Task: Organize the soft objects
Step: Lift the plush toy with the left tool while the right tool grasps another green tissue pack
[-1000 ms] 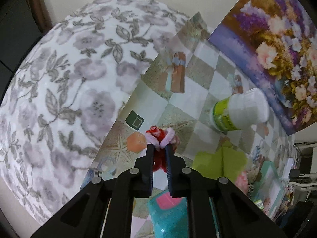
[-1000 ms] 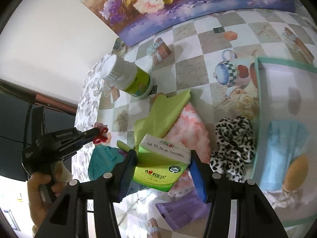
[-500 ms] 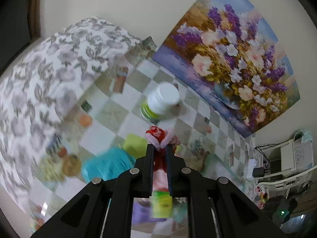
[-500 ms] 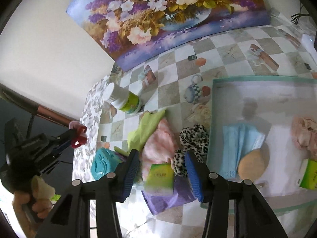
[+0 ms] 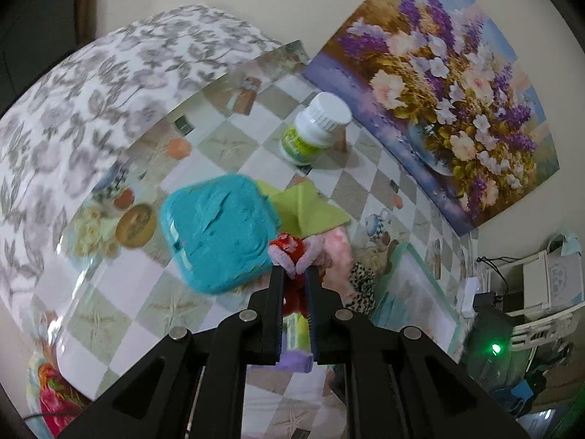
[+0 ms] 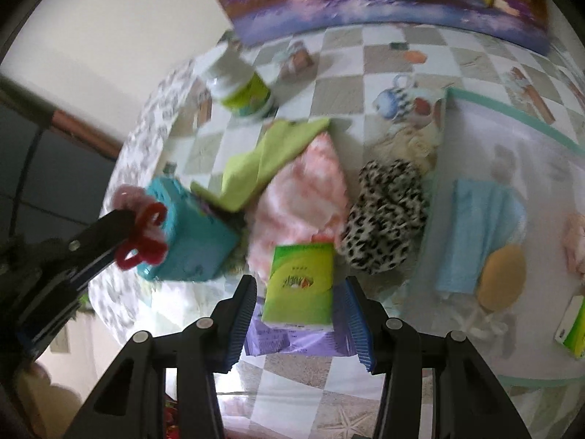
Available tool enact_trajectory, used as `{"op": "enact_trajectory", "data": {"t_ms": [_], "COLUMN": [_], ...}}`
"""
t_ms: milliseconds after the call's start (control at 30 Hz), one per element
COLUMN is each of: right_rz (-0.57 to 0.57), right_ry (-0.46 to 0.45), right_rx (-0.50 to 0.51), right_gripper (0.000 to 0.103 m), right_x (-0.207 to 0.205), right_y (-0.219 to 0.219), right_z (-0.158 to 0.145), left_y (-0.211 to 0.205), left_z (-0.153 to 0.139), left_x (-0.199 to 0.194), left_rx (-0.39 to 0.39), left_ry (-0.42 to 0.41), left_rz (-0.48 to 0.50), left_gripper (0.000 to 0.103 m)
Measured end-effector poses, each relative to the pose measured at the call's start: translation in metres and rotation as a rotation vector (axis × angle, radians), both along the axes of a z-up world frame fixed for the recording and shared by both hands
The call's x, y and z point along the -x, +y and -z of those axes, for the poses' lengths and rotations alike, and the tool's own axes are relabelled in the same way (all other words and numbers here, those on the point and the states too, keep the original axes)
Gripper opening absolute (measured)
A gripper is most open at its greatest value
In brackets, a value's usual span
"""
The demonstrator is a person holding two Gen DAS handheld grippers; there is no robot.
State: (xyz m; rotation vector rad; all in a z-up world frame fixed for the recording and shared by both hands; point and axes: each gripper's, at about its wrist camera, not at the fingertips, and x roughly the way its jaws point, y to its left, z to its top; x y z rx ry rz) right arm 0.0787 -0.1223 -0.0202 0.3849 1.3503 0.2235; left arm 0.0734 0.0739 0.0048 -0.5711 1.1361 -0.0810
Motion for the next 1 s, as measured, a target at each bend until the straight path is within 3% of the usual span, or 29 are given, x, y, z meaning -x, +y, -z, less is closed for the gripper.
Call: {"op": "enact_trajectory", "data": {"t_ms": [133, 333, 433, 700, 1000], "right_rz": [-0.035, -0.068, -0.077, -0.061, 0.059], "right_ry": [0.032, 0.057, 0.051, -0.024, -0.147], "right_rx": [0.037, 0.088, 0.103, 0.113, 0.054], "right_gripper": [0.058, 0.058, 0.051, 0.051, 0.050], "right_x": [0.002, 0.002, 0.003, 0.003, 0.009], "right_y": [0.011, 0.023, 0.026, 0.021, -0.024], "right_z": [0.014, 0.028, 0.028, 0.003, -0.046], "left_y": [0.001, 0.002, 0.002, 0.001, -0.019], "left_z": [0.007, 0.016, 0.018, 0.005, -0.013], "left_x": [0.003, -0.002, -0.003, -0.004, -0.006], "left_rx": [0.018, 0.019, 0.037, 0.061, 0.059], "left_ry": [0.022, 0.052, 0.058, 0.009, -0.053], "left_rz": [-0.008, -0.017, -0.011, 0.003, 0.052], "left_gripper": [0.011, 0.011, 0.011, 0.011, 0.011]}}
